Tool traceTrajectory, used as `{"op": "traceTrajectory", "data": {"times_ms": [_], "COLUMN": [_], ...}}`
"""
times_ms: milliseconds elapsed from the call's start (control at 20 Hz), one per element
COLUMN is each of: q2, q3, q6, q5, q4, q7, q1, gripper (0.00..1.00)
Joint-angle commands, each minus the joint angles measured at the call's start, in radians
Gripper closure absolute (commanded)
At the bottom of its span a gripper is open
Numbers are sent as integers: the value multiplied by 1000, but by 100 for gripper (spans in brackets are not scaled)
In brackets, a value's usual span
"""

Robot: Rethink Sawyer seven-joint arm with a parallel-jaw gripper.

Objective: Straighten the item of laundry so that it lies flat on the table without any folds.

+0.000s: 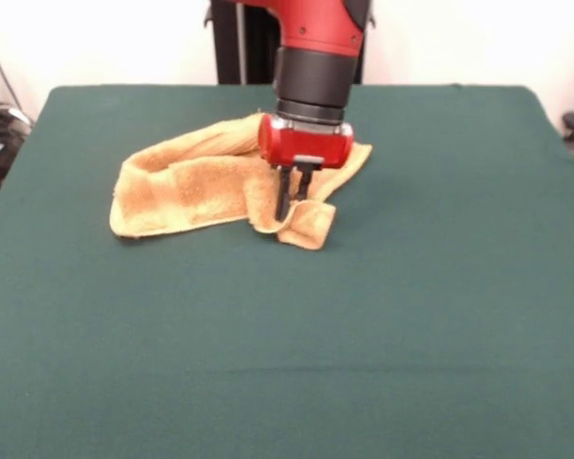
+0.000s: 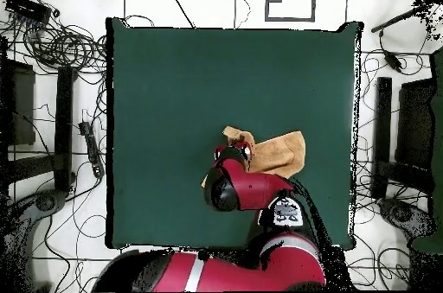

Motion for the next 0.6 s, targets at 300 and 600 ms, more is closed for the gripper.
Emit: {"op": "traceTrajectory", "data": {"times_ms": [300,600], "q2": [8,30], "q3": [64,125], "q6": [112,183], "q5": [-118,-105], "q4": [-193,-183], "q7": [30,79], "q1": [-62,-94], "gripper": [100,100]}}
